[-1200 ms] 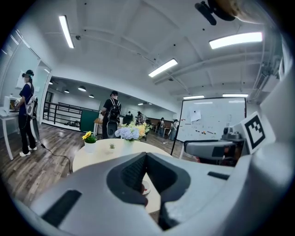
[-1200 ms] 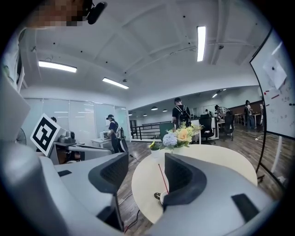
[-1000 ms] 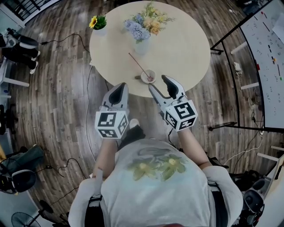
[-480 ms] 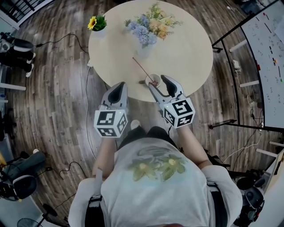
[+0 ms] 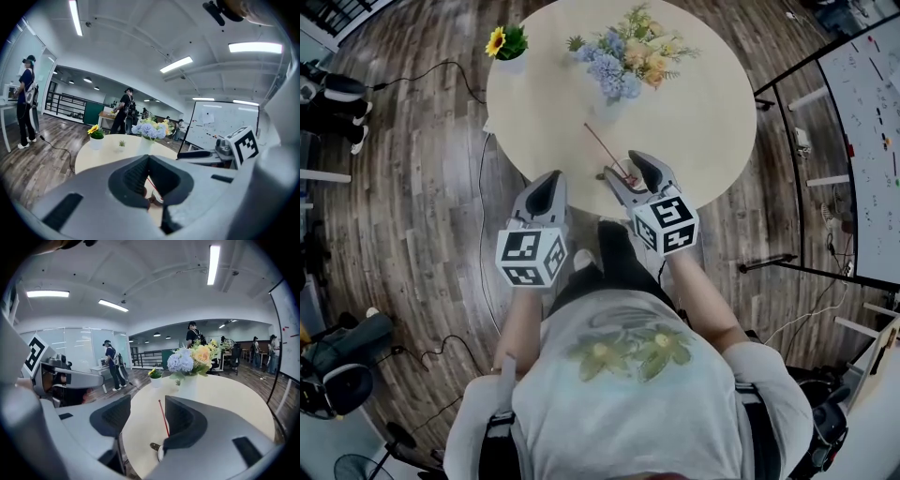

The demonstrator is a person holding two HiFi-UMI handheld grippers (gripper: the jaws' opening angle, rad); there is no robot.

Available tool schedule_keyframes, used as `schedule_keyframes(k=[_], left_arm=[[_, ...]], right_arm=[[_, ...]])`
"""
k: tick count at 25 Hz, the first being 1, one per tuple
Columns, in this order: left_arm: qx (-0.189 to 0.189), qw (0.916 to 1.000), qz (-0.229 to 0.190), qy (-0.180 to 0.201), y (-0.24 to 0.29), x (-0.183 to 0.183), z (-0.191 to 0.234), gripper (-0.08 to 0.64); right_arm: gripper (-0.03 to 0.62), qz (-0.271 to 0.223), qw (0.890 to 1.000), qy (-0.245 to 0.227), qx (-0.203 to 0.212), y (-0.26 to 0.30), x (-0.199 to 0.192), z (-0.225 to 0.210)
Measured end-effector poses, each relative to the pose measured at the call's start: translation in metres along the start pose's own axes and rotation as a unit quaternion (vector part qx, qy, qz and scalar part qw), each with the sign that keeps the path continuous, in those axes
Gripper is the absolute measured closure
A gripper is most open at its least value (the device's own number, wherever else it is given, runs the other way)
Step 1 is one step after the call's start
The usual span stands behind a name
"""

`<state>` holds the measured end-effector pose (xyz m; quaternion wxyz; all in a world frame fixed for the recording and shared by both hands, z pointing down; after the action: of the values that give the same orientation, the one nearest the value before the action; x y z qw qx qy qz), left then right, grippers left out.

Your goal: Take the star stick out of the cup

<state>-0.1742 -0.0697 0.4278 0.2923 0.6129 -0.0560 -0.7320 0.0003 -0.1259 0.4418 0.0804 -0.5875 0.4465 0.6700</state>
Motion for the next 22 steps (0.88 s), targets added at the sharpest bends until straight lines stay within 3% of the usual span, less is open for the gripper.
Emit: schedule_keyframes(k=[11,22], left_arm=[[0.037,0.9987,0.006,-0.034,0.026,0.015,0.016,0.557],[0.054,0.9978,0.013,-0.037,0.045,0.022,0.019,0.557]], right_arm=[[0.353,0.056,0.997,-0.023,0.042,0.061,-0.003,-0.026],[0.354,0.103,0.992,-0.030,0.066,0.107,-0.015,-0.044]])
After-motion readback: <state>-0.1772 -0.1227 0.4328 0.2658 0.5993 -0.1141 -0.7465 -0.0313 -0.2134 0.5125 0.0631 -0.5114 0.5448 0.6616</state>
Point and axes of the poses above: the fingertips, and each gripper's own axes: y forward along the fingers, z to its left, x out of its top, the point moved 7 cm from there along -y, backward along the fingers, and after that the axes turned 8 degrees about z, right-handed, at the moved point
